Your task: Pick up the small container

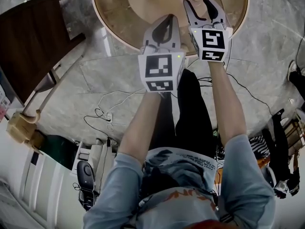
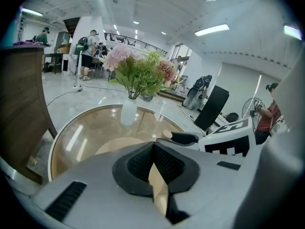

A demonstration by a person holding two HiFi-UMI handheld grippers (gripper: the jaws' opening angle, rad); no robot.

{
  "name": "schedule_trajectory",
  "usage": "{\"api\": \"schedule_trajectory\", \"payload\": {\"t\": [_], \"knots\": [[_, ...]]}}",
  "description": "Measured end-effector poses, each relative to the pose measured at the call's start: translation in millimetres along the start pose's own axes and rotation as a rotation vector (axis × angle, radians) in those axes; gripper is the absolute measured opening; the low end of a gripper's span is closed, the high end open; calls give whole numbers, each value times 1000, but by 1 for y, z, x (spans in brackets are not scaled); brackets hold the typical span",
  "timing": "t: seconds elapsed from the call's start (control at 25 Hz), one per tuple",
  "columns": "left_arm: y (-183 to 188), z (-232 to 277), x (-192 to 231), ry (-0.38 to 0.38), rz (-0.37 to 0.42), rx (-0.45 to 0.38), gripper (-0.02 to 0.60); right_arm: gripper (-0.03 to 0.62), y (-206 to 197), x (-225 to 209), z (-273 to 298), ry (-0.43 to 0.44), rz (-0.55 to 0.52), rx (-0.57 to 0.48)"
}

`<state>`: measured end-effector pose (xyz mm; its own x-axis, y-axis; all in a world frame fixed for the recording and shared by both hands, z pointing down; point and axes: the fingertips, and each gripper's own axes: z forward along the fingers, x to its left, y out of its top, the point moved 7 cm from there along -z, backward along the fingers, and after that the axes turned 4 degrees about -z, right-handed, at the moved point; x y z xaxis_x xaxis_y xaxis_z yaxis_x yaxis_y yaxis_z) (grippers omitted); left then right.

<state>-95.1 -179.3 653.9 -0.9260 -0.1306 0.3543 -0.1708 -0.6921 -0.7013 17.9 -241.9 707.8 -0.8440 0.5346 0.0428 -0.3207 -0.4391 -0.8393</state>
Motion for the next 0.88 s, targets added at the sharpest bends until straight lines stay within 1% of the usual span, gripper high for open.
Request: {"api": "schedule_trajectory", "payload": {"t": [0.08, 0.2, 0.32, 0.48, 0.64, 0.72, 0.88], "knots": [[-2, 1, 3, 7, -7, 10, 23, 198, -2, 3, 5, 6, -10, 5], [-5, 4, 6, 25, -34, 19, 23, 182, -7, 1, 12, -2, -18, 22], [-5, 6, 6, 33, -57, 21, 23, 180, -9, 0, 17, -12, -31, 25], [-5, 10, 1, 22, -80, 20, 23, 178, -7, -4, 19, -24, -43, 18], [-4, 7, 5, 18, -67, 33, 23, 158, -7, -2, 20, -57, 22, 9], [-5, 7, 6, 18, -65, 35, 23, 152, -6, -4, 19, -58, 40, 6], [-7, 3, 8, 31, -95, 30, 23, 149, -5, -2, 16, -45, 58, 25]]}}
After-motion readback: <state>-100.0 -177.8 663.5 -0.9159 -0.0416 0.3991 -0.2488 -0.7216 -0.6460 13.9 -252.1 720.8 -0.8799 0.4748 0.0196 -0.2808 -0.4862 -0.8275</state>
